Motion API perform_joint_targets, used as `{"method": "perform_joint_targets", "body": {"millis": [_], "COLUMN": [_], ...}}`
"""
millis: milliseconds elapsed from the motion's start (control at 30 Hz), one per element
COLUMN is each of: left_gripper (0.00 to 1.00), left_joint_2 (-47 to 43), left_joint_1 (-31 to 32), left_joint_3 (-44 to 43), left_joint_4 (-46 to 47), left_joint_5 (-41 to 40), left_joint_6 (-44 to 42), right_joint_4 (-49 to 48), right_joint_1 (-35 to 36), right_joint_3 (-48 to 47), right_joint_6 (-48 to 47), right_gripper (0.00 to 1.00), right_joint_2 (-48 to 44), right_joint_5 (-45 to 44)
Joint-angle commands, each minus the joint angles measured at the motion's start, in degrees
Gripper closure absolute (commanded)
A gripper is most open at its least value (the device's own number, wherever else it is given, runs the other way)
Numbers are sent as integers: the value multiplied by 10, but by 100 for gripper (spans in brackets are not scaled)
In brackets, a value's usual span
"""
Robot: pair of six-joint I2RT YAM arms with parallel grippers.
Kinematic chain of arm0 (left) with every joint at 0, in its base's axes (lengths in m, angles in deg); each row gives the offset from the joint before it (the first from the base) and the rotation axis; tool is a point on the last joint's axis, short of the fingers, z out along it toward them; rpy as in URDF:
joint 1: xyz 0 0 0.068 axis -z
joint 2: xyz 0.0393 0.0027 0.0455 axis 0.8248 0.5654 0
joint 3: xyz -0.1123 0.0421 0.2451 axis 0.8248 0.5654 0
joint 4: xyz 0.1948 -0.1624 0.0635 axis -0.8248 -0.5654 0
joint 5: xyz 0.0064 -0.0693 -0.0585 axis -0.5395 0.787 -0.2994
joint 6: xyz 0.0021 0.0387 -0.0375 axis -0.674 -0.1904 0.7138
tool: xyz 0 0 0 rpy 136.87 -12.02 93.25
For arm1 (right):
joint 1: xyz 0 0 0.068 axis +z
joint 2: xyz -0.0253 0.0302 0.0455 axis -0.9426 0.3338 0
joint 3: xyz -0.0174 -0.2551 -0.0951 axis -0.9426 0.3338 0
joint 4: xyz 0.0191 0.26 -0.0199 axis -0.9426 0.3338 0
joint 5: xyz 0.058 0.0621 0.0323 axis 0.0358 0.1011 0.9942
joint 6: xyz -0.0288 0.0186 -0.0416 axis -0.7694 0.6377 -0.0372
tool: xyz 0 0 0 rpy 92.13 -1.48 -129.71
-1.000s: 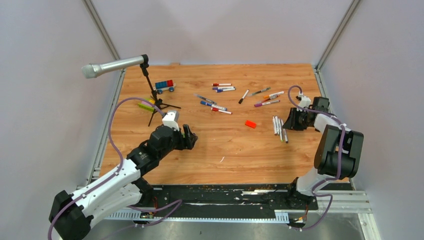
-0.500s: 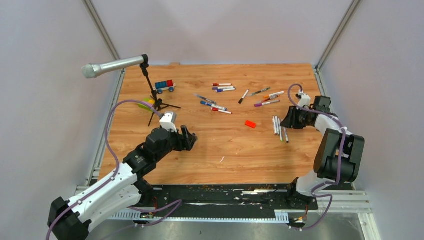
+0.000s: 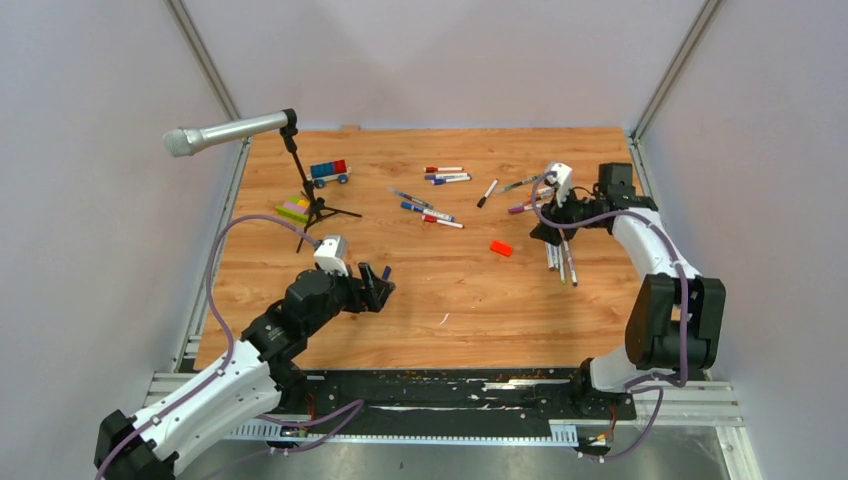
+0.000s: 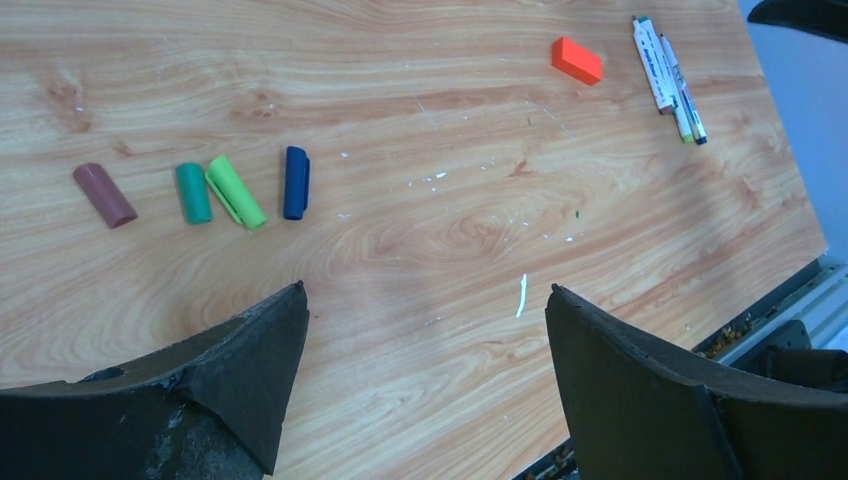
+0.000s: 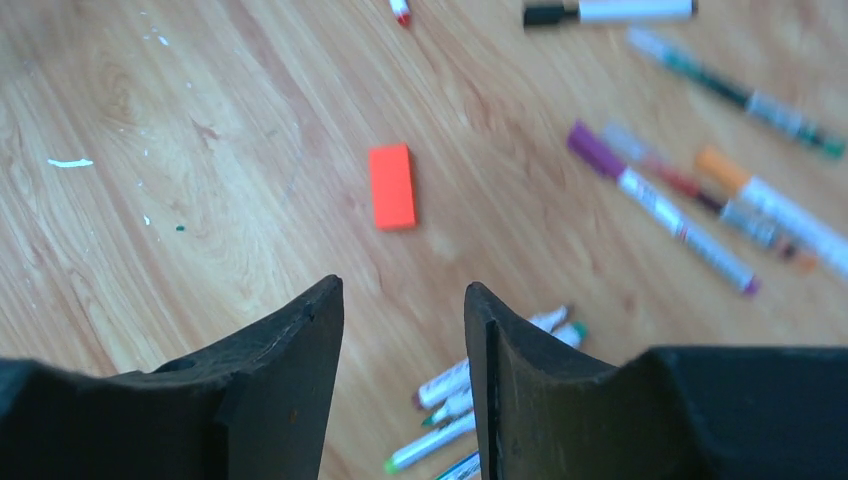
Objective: Open the pen caps
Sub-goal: Place the pen at the center of the board, then pick up the pen from the center of the board.
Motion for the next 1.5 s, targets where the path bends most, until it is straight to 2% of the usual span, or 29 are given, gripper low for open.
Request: {"method": "perform_joint_targets", "body": {"millis": [0,133,367,567,767,967,1167,1300,1467], "left_gripper": [5,5,2,0,0,0,0,0,0], "left_joint_2": [-16,-24,-51,-73,-65,-53,-39,-34,-32], "left_joint_1": [-3,-3,-3,-3,-3,-3,-3,-3,-3], "left_joint_3": [9,16,30,47,46,49,50,50,50], "left_joint_4": [37,30,5,6,13,19,27,31,31], "left_joint_5": [12,18,33,27,25,22,22,23,21], "left_joint_6": [15,21,36,38,31,29,28,28,28], "right_joint_4": [84,86,118,160,174,200,209,209,212], "right_joint_1": [60,138,253,298,323,328,331,337,351], "right_joint_3": [-87,-160,-287,-420,-505,-560,-575,-576,-574], "right_joint_6": [-168,-147,-101,-11,34,49,53,54,46], "right_gripper": [51,45,39,39,40,44,50,56,69], "right_joint_2": [25,75,203,331,412,467,494,503,513], "right_joint_5": [32,3,-162,-250,-294,-299,-296,-294,-315]}}
